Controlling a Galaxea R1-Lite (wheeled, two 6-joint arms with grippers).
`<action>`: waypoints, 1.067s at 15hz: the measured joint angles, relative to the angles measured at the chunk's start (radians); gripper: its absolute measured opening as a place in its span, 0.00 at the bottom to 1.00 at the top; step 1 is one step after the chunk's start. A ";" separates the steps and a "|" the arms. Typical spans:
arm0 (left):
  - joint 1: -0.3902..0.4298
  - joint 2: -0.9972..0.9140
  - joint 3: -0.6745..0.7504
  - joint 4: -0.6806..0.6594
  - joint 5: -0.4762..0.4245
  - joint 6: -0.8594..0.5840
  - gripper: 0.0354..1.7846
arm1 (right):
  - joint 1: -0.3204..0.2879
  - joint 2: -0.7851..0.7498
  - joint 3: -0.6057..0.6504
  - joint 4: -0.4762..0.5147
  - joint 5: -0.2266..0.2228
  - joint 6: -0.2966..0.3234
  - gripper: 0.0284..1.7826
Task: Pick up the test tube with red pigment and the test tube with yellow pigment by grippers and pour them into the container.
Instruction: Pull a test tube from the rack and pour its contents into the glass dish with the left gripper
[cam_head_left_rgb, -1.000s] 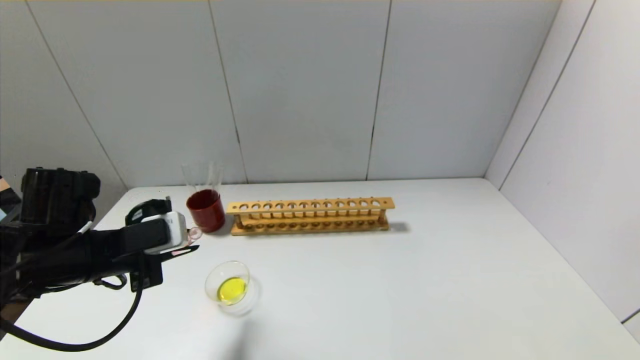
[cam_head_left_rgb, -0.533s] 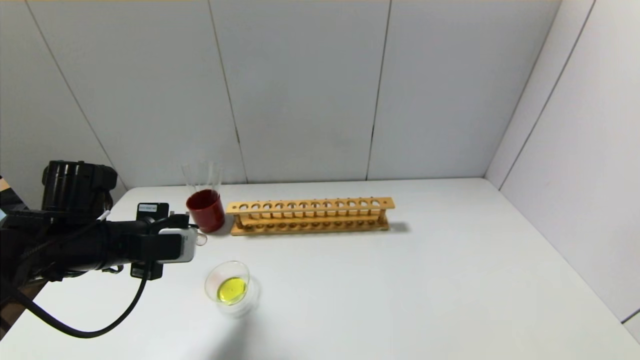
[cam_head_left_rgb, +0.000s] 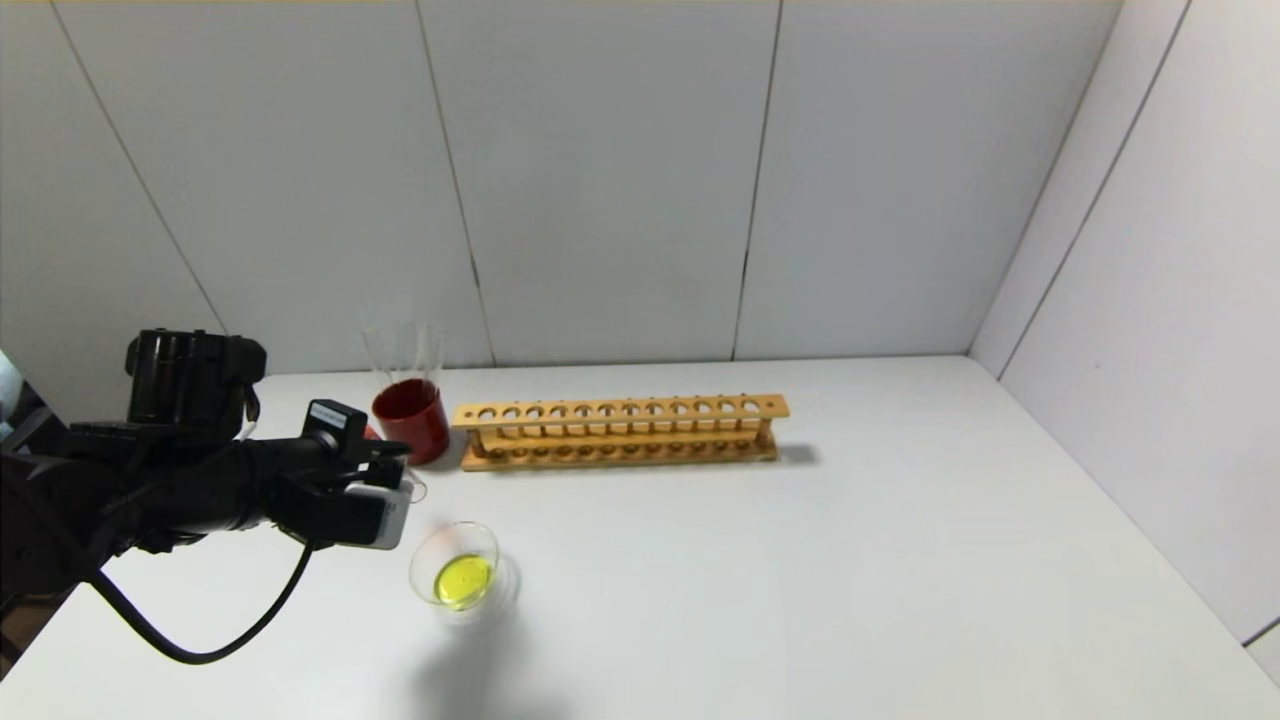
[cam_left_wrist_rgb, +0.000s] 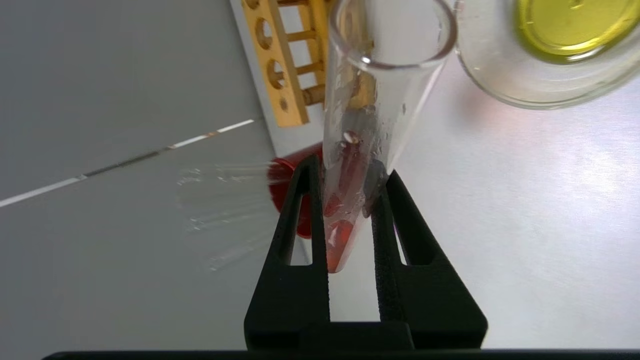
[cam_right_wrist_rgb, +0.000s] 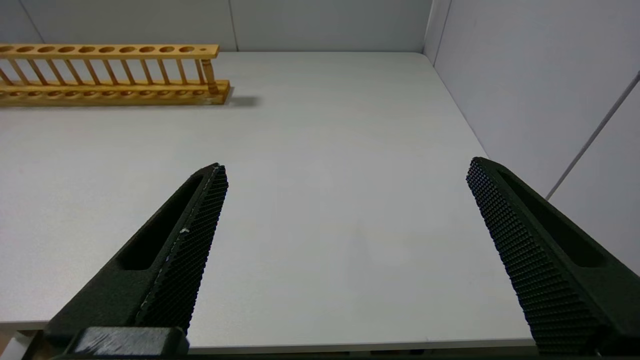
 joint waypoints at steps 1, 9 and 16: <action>-0.001 0.016 0.000 -0.034 0.000 0.019 0.15 | 0.000 0.000 0.000 0.000 0.000 0.000 0.98; -0.004 0.110 0.005 -0.113 -0.008 0.191 0.15 | 0.000 0.000 0.000 0.000 0.000 0.000 0.98; -0.004 0.114 -0.011 -0.115 -0.009 0.295 0.15 | 0.000 0.000 0.000 0.000 0.000 0.000 0.98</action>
